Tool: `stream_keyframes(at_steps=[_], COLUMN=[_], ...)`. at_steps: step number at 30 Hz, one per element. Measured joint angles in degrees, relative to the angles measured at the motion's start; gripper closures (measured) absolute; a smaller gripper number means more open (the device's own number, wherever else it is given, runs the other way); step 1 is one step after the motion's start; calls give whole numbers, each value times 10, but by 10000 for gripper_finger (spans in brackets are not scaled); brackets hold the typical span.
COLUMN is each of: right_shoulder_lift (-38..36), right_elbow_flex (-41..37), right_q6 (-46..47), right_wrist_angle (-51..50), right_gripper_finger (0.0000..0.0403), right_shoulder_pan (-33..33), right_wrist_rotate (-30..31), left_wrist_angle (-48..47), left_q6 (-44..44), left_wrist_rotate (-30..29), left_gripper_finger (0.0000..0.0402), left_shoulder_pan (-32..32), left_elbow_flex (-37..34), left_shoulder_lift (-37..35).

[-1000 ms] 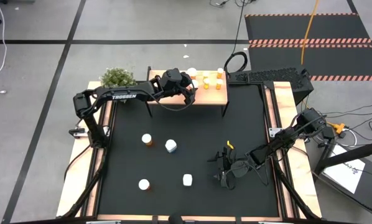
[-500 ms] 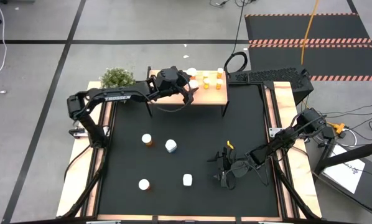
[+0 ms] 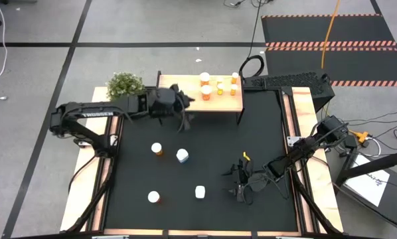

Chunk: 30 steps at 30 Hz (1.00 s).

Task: Pick and place medicine bottles onto shelf by color
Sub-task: Put the white pill bottle on the shelf

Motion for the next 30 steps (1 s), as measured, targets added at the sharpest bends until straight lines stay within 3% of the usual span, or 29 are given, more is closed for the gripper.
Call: stream_keyframes(at_steps=[7,12,21,30], right_shoulder_lift=[-6,-50,-177,-248], right_elbow_flex=[0,0,0,0], right_q6=[-1,-14,-64,-115], right_wrist_angle=[11,6,-65,-89], right_gripper_finger=[103,103,103,103], right_shoulder_pan=[0,0,-7,-24], right_wrist_rotate=[0,-1,0,1], left_wrist_angle=[-73,-63,19,101], left_q6=[-38,-93,-212,-224], left_wrist_rotate=[-122,-186,-229,-231], left_gripper_finger=[112,112,112,108], left_shoulder_pan=[-111,-172,-231,-274], left_elbow_flex=[-7,-73,-223,-284], left_shoulder_lift=[5,5,4,8])
